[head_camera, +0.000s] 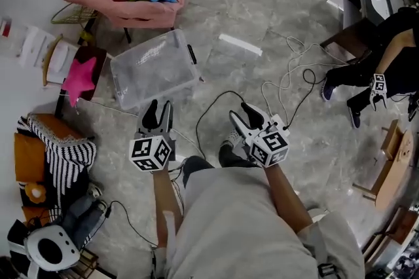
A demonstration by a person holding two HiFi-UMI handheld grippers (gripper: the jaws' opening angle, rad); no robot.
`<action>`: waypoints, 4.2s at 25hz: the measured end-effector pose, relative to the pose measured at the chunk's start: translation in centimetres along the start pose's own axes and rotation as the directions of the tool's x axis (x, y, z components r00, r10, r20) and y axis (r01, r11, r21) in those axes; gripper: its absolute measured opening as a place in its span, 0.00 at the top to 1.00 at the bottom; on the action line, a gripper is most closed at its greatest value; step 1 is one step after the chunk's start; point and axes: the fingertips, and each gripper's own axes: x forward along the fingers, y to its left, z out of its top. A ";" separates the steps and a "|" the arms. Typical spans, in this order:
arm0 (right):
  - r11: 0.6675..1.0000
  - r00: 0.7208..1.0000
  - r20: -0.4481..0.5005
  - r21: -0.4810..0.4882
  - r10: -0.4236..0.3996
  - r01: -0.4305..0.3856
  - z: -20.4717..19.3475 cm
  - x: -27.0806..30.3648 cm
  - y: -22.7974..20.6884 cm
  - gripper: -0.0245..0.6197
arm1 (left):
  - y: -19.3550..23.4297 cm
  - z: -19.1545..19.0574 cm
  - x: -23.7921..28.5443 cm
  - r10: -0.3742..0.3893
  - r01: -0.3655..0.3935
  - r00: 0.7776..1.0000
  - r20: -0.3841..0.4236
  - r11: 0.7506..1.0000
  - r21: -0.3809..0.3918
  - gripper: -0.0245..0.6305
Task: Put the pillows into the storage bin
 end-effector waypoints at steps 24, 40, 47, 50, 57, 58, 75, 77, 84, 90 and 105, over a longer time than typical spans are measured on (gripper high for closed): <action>1.000 0.996 -0.091 0.014 -0.015 0.016 4.2 2.3 -13.9 0.53 | -2.0 8.9 13.4 -0.053 0.055 0.992 0.116 0.998 -0.012 0.66; 0.983 0.977 -0.211 -0.179 0.014 -0.053 19.1 25.2 -20.7 0.53 | 10.8 21.6 29.3 -0.011 0.017 0.980 0.198 1.000 -0.025 0.66; 0.875 0.954 -0.289 -0.441 0.076 -0.202 25.8 38.0 -18.4 0.53 | 19.6 24.0 35.0 0.076 -0.064 0.979 0.190 0.996 -0.066 0.66; 0.847 0.935 -0.335 -0.457 0.119 -0.272 26.1 41.8 -17.7 0.50 | 22.2 24.4 36.6 0.092 -0.075 0.981 0.174 0.992 -0.101 0.66; 0.732 0.843 -0.495 -0.492 0.210 -0.471 26.4 47.3 -17.2 0.50 | 25.9 23.5 36.8 0.159 -0.142 0.979 0.125 0.981 -0.133 0.66; 0.708 0.834 -0.512 -0.512 0.204 -0.487 26.9 47.9 -17.9 0.50 | 26.3 23.2 36.7 0.173 -0.157 0.978 0.116 0.978 -0.137 0.66; 0.598 0.654 -0.631 -0.351 0.418 -0.721 35.1 72.4 -28.7 0.50 | 32.0 19.7 44.1 0.520 -0.509 0.852 -0.053 0.803 -0.310 0.66; 0.592 0.632 -0.648 -0.330 0.424 -0.735 35.7 75.8 -30.7 0.50 | 32.6 18.6 46.3 0.540 -0.508 0.840 -0.049 0.753 -0.419 0.66; 0.656 0.587 -0.648 -0.175 0.484 -0.734 34.6 86.6 -36.3 0.50 | 35.1 16.3 54.8 0.619 -0.562 0.781 -0.084 0.638 -0.526 0.66; 0.625 0.497 -0.668 -0.060 0.554 -0.778 28.2 93.2 -35.7 0.50 | 36.0 12.8 63.0 0.629 -0.580 0.768 -0.117 0.606 -0.544 0.66; 0.527 0.277 -0.777 0.081 0.565 -0.846 16.4 101.9 -36.3 0.42 | 40.1 5.1 68.7 0.705 -0.677 0.689 -0.168 0.542 -0.499 0.64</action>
